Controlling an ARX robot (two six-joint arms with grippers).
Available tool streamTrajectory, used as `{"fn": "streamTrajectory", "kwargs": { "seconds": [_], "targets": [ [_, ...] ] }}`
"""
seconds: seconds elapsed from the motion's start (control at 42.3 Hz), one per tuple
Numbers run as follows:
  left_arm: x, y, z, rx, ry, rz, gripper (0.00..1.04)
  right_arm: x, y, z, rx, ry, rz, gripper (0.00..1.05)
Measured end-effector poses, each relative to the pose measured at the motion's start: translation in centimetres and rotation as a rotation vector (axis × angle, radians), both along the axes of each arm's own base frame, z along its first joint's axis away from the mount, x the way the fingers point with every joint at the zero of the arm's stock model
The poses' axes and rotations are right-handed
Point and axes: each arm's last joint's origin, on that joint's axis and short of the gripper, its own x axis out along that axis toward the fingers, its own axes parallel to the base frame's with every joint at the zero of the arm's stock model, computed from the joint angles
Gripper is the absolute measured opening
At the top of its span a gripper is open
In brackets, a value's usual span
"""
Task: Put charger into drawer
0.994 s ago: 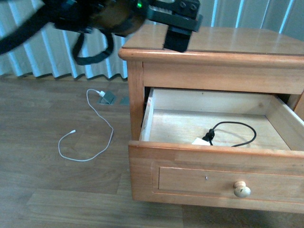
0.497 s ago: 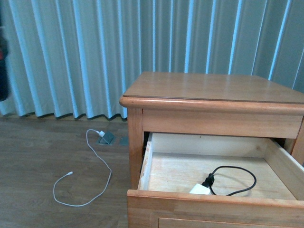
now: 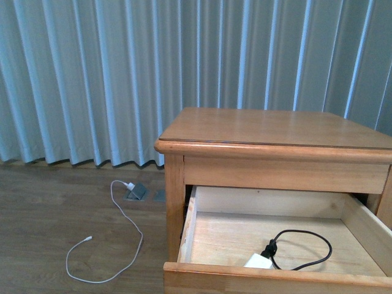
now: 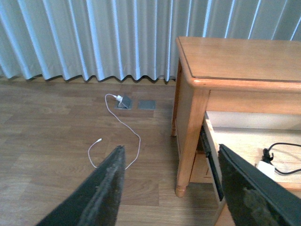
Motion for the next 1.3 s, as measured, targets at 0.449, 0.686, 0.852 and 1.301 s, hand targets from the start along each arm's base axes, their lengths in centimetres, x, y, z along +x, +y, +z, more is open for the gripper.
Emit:
{"fn": "streamTrajectory", "kwargs": {
  "seconds": [0.449, 0.686, 0.852, 1.301],
  "targets": [
    [-1.5, 4.7, -5.1, 0.009, -0.004, 0.006, 0.04, 0.0, 0.0, 0.0, 0.000, 0.000, 0.000, 0.96],
    [-2.0, 5.6, -6.2, 0.009, -0.004, 0.009, 0.04, 0.0, 0.0, 0.0, 0.000, 0.000, 0.000, 0.96],
    [-2.2, 6.6, -6.7, 0.012, -0.004, 0.015, 0.04, 0.0, 0.0, 0.0, 0.000, 0.000, 0.000, 0.96],
    [-3.4, 6.7, -8.2, 0.012, -0.007, 0.013, 0.04, 0.0, 0.0, 0.0, 0.000, 0.000, 0.000, 0.96]
  ]
}}
